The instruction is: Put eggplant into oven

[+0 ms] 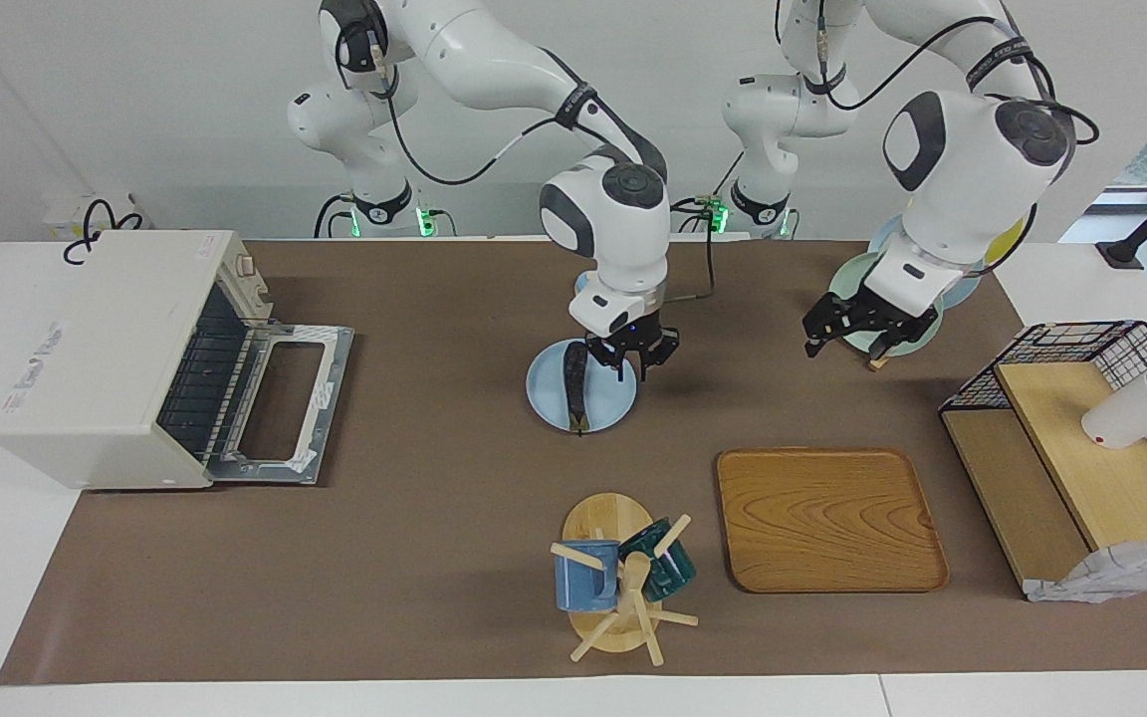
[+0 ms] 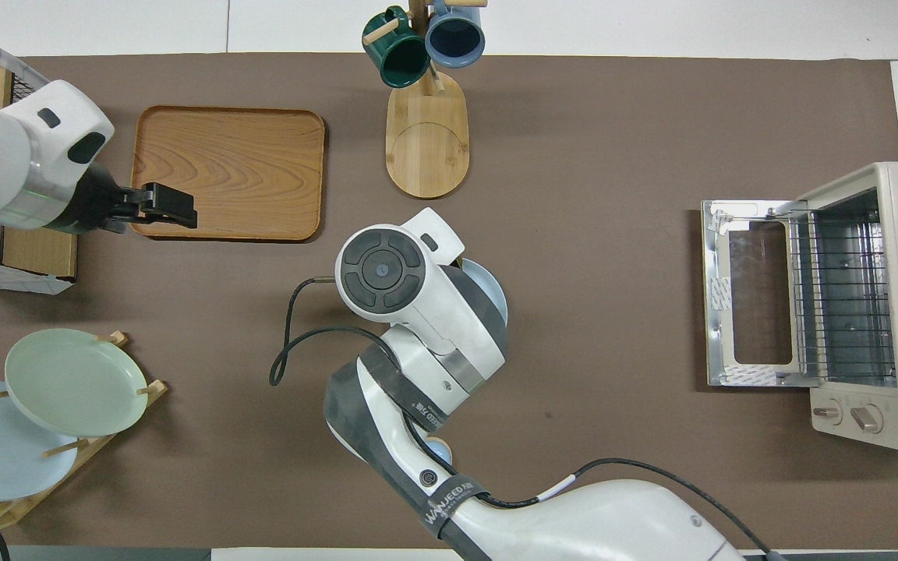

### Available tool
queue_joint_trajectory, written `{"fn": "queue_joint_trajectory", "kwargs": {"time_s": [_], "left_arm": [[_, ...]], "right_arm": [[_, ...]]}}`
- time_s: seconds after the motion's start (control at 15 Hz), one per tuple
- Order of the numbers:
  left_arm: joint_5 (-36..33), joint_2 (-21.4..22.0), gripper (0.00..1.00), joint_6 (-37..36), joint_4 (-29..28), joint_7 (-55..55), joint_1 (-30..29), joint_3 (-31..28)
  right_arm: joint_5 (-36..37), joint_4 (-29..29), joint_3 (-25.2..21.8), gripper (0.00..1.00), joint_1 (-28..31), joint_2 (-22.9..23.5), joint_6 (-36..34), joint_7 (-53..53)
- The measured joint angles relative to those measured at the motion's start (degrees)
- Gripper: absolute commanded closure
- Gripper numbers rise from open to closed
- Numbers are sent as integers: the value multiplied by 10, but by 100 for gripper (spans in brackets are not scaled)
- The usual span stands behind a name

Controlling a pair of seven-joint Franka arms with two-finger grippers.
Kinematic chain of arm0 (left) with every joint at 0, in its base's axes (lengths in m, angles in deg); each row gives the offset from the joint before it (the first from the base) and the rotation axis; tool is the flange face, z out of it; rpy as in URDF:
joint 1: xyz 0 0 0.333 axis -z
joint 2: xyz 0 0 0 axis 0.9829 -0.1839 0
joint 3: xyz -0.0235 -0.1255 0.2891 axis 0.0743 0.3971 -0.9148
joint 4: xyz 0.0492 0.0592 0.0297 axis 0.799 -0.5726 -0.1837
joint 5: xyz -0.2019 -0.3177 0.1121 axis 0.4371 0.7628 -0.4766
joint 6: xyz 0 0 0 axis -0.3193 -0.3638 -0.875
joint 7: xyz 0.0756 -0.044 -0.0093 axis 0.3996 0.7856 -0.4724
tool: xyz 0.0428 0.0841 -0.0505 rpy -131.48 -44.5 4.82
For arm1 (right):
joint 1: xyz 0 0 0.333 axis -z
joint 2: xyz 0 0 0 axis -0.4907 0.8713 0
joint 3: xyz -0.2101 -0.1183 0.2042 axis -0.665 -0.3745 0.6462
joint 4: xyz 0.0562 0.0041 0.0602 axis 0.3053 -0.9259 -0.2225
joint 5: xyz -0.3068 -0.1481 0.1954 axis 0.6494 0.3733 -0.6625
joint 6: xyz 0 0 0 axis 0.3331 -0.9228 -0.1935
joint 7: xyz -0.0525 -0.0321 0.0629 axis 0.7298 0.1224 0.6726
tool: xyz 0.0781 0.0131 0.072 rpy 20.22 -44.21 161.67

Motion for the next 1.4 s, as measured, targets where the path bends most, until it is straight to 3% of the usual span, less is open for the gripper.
{"fn": "queue_joint_trajectory", "kwargs": {"time_s": [0.33, 0.53, 0.86, 1.4], "left_arm": [[-35, 37, 0, -87, 19, 1, -6, 1], [-36, 63, 0, -121, 10, 1, -12, 1], [-36, 82, 0, -119, -15, 1, -17, 1], [-47, 79, 0, -131, 20, 9, -45, 22]], "right_arm": [[2, -52, 0, 60, -27, 6, 68, 0], [4, -75, -1, 59, -36, -3, 73, 0], [22, -110, -1, 60, -36, -19, 77, 0], [29, -138, -1, 71, -36, -27, 99, -1]]}}
